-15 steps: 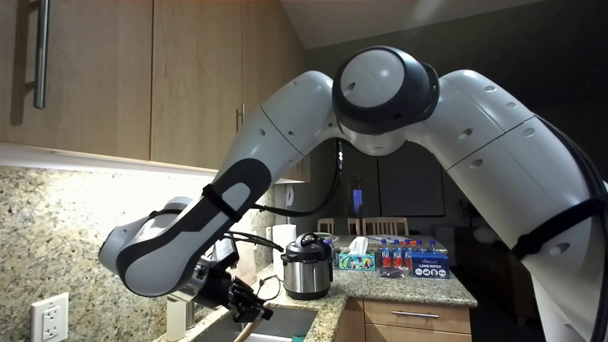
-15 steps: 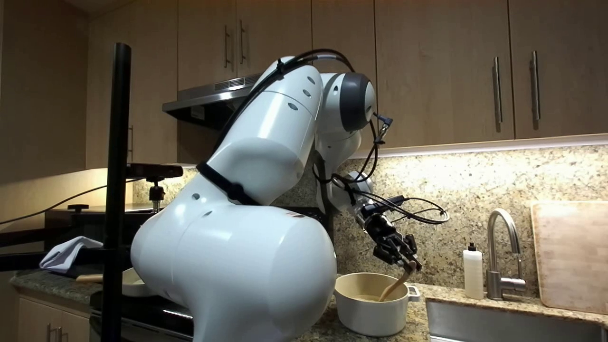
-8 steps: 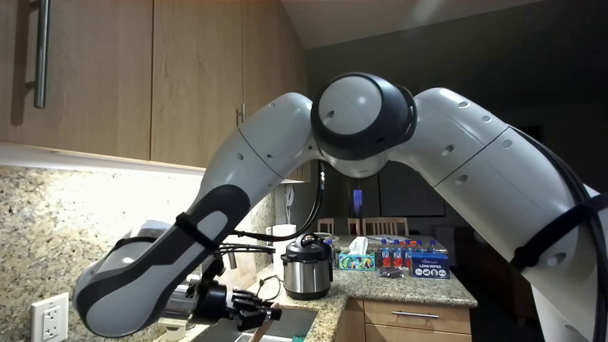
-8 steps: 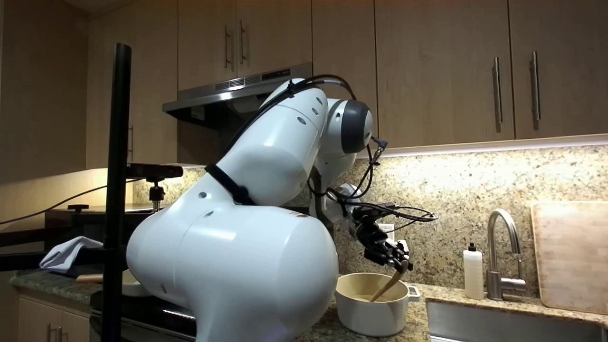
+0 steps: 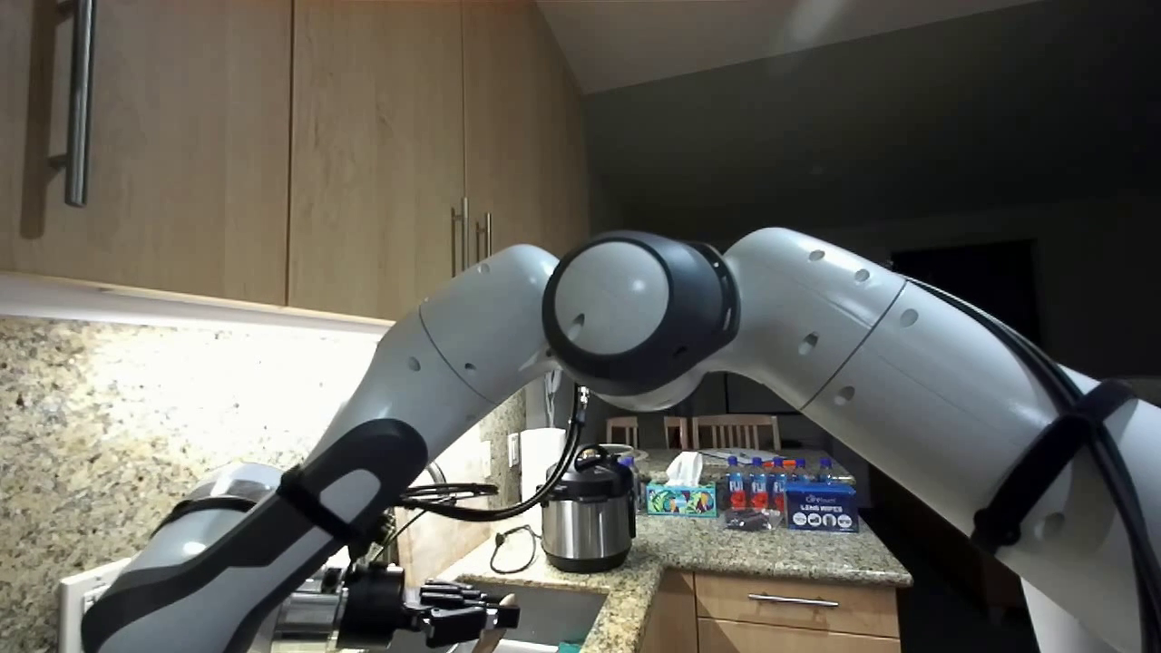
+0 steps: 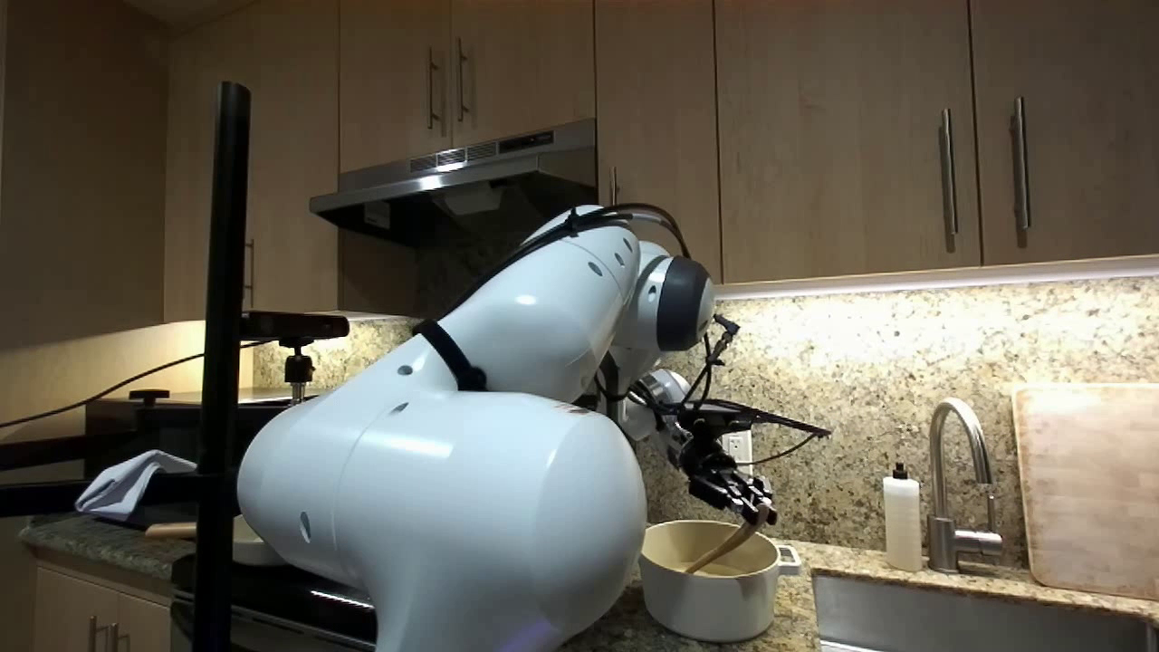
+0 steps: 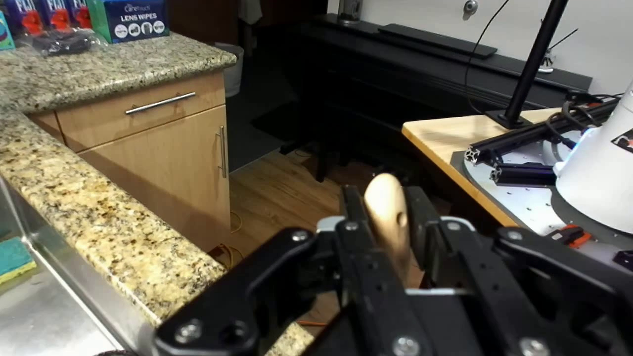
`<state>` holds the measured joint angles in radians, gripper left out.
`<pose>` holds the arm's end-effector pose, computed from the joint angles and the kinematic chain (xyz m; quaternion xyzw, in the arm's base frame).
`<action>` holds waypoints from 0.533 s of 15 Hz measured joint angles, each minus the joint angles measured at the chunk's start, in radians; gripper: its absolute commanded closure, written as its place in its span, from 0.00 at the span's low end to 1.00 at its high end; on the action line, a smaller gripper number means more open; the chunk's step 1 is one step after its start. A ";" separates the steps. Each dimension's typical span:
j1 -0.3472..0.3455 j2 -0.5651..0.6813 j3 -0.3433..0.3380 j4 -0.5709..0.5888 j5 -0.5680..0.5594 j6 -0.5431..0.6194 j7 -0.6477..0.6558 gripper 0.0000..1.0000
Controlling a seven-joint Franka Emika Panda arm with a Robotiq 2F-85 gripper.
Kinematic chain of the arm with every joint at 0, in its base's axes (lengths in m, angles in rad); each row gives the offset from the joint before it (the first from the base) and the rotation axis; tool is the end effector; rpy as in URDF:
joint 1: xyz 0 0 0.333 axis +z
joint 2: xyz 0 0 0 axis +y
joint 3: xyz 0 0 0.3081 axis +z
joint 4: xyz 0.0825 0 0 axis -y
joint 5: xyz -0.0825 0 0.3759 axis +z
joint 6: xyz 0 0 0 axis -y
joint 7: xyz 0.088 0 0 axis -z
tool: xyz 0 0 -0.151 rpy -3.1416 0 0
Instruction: Use the wooden spoon to stir the contents in the white pot
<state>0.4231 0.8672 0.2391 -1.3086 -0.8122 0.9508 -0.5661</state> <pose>0.5313 0.2189 0.2209 0.6397 0.4622 -0.5190 0.3284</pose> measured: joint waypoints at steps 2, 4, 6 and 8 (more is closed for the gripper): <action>-0.001 0.041 0.005 0.084 0.003 -0.007 -0.050 0.91; 0.000 0.074 0.005 0.165 0.015 -0.009 -0.081 0.92; 0.000 0.106 0.003 0.242 0.027 -0.020 -0.101 0.91; 0.000 0.143 -0.001 0.315 0.032 -0.041 -0.105 0.91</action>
<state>0.4227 1.0102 0.2384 -0.9935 -0.7798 0.9098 -0.6714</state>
